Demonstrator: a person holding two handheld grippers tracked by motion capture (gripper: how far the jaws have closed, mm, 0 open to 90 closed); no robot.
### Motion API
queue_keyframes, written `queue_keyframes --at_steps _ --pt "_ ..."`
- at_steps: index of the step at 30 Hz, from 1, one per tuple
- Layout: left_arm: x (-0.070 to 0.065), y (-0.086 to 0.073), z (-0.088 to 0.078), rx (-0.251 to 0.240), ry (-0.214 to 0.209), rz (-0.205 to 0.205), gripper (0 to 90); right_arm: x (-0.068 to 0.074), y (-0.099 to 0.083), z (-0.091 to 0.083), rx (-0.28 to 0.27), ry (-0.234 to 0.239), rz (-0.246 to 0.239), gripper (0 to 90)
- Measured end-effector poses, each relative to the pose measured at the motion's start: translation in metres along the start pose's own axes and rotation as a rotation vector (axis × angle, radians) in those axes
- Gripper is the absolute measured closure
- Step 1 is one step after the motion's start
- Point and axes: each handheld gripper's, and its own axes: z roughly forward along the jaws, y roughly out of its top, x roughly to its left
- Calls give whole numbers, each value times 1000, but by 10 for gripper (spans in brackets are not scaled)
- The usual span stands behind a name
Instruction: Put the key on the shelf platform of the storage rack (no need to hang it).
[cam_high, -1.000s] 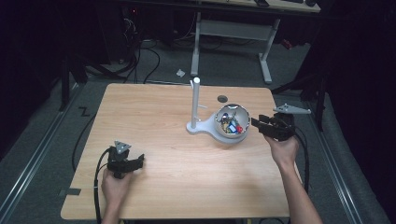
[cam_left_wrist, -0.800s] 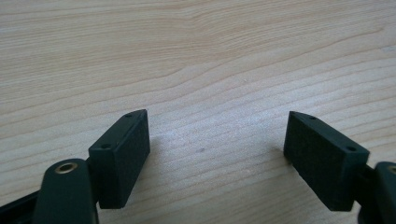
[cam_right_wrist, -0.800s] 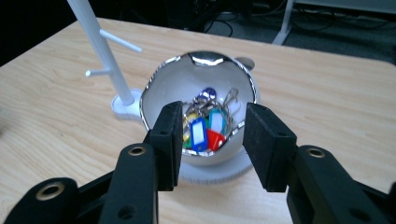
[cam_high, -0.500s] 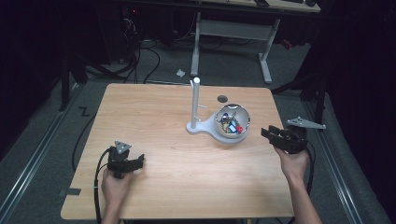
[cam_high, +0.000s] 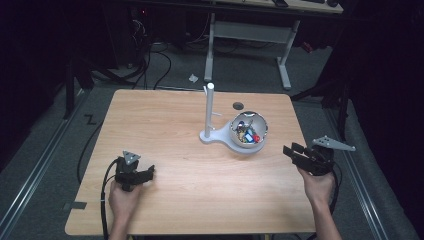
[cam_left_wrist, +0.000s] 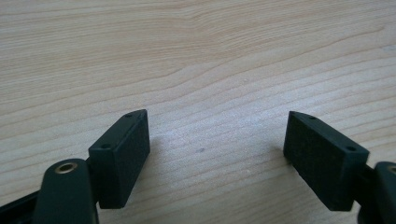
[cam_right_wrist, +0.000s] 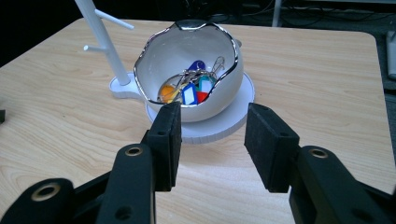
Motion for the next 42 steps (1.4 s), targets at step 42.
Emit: queue_keyframes --at_steps 42 --pt "0 0 0 0 0 0 230 31 -62 67 124 11 -50 536"
